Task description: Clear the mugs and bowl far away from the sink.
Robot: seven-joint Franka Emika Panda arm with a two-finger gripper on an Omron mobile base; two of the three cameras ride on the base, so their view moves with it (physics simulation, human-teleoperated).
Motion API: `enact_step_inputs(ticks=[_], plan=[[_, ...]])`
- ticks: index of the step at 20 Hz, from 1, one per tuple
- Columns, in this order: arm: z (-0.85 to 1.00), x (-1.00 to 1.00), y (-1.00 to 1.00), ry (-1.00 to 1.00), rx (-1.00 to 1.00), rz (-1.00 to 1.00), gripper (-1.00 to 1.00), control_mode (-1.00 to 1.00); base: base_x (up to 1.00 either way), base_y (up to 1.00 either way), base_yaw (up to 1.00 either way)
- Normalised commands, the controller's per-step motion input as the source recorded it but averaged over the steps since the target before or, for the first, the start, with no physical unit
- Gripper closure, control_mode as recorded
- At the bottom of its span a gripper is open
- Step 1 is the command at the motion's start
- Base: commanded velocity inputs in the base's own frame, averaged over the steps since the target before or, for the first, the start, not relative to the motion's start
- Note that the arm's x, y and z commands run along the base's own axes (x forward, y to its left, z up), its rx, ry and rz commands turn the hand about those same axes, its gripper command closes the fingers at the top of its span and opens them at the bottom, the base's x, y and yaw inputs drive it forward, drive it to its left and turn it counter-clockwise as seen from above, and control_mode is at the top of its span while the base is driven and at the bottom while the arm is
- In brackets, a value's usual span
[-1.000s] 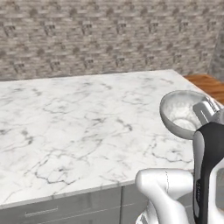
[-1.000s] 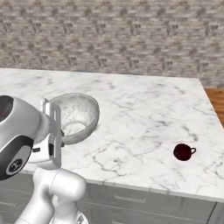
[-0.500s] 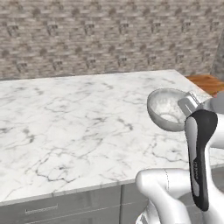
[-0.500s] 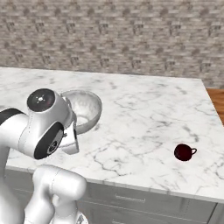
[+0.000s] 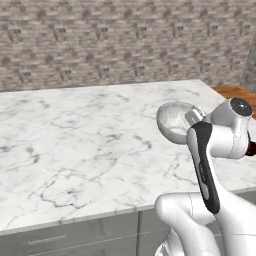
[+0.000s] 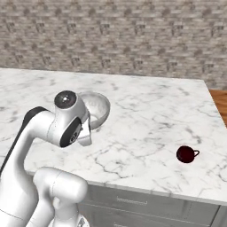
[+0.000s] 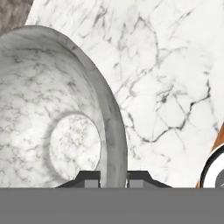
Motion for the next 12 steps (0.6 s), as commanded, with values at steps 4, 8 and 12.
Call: enact_step_inputs(ticks=[4, 8, 12], plan=[[-0.38, 0.74, 0.00, 0.04, 0.00, 0.00, 1.00, -1.00, 0.00, 0.00, 0.00], [-0.50, 0.62, 0.00, 0.09, 0.00, 0.00, 1.00, -1.00, 0.00, 0.00, 0.00], [-0.34, 0.51, 0.00, 0.06, 0.00, 0.00, 1.00, -1.00, 0.00, 0.00, 0.00]])
